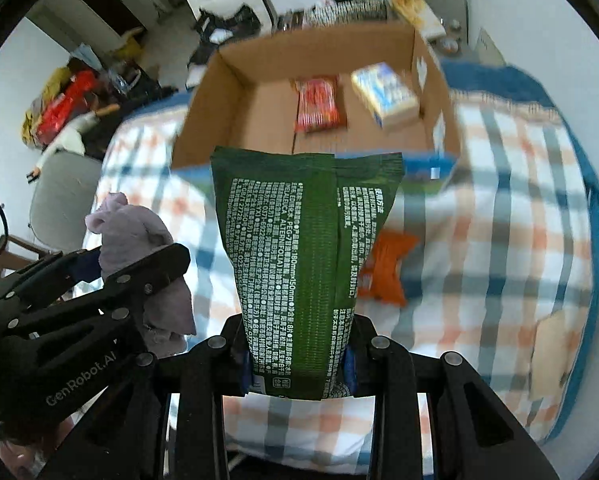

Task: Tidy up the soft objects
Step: 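Lift both items over the box and open both tools to release them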

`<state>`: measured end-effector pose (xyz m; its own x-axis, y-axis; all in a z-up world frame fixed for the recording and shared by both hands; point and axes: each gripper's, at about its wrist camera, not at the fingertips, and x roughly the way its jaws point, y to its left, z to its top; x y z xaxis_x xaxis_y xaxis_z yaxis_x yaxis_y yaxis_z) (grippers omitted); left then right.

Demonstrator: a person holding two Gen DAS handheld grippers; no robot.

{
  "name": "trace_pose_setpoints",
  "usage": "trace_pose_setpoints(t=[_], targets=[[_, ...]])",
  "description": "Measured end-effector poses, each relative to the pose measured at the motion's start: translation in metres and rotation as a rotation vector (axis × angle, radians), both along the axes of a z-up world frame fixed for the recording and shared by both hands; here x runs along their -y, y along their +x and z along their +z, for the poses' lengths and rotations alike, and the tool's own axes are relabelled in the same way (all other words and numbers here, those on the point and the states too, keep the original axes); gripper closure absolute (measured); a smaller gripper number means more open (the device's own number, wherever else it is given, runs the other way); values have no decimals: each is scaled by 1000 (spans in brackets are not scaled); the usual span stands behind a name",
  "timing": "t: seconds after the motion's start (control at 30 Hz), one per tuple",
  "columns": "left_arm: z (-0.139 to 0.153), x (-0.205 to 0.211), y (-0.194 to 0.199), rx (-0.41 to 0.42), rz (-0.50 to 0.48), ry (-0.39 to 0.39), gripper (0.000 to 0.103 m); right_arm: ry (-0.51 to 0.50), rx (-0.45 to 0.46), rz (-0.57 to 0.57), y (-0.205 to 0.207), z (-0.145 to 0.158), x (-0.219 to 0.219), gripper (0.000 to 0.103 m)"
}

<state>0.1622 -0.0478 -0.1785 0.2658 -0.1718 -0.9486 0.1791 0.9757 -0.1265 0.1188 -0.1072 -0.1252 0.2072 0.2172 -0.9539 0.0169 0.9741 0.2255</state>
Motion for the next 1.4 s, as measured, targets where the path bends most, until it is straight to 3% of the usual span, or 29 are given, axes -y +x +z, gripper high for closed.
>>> trace_pose_setpoints(t=[0.17,0.37,0.67,0.93,1.4], targets=[[18,4,49,14,-2,-13,62,3,45,-16,47,19,11,69],[5,4,113,-25,20,0,62,-30,41,-48,102,14,28,69],[-56,1,207,-154,55,29,62,-35,-49,-90,182,-45,41,69],[-113,2,269,-258,63,63,62,-98,-136,-69,235,-100,39,69],[-171,5,315,-333,46,125,59,-130,-273,-18,244,-178,40,68]])
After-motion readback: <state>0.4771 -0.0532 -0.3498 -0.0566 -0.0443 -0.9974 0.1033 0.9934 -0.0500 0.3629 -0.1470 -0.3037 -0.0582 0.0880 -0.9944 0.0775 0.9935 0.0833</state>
